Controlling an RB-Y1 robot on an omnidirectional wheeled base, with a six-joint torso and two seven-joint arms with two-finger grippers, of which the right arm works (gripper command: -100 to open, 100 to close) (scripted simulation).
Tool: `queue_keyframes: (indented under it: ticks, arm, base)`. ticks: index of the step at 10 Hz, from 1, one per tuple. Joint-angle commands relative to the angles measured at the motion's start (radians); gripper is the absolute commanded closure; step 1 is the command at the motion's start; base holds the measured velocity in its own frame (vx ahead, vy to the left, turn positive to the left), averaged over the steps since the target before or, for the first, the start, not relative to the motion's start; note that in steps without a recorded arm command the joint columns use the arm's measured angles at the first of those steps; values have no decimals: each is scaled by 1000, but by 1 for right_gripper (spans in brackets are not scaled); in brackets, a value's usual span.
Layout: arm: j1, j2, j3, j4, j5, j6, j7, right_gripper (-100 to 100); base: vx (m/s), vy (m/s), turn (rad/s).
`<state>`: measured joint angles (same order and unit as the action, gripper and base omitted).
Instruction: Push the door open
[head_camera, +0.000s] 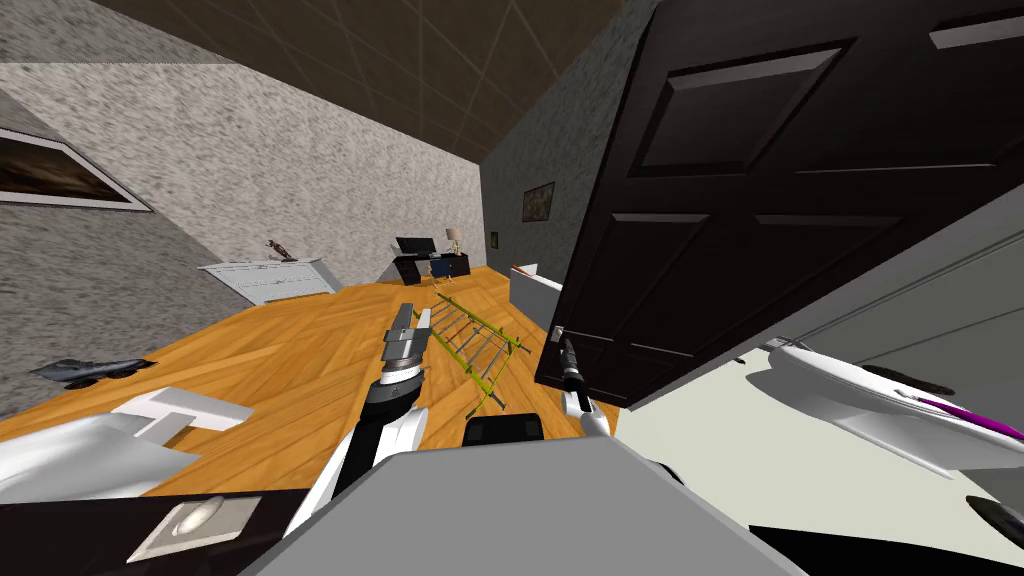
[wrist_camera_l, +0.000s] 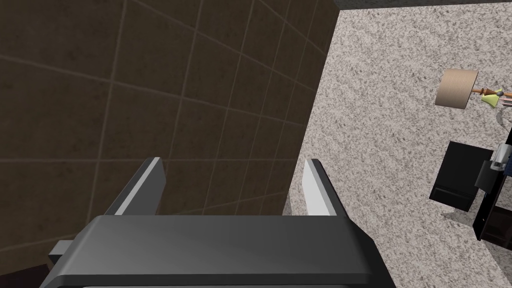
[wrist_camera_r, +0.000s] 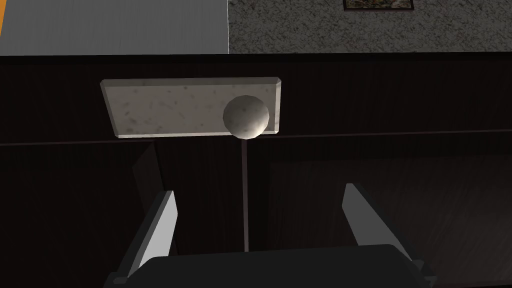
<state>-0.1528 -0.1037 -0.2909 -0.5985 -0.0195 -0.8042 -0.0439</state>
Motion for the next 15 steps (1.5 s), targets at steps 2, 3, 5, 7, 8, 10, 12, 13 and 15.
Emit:
queue_keyframes:
  ticks: [2, 3, 5, 7, 8, 10, 12, 13, 15]
  arm:
    - [-1, 5, 1, -4, 0, 4, 2, -100]
    - [-1, 3, 0, -1, 0, 2, 1, -100]
    - [0, 2, -4, 2, -2, -4, 4, -100]
    - [1, 2, -9, 5, -5, -11, 6, -100]
    - [2, 2, -11, 6, -5, -13, 8, -100]
    - [2, 2, -13, 8, -7, -17, 9, -100]
    - [2, 3, -14, 9, -7, -18, 10, -100]
    - [3, 3, -15, 9, -7, -19, 10, -100]
    - [2, 3, -15, 8, -7, -18, 10, 100]
  base:
    - [-171, 113, -29]
    - [-87, 53, -13]
    - [172, -54, 32]
    - [222, -82, 28]
    - [182, -108, 116]
    - [109, -63, 71]
    - [84, -17, -7]
    - [32, -2, -1]
    - [1, -3, 2]
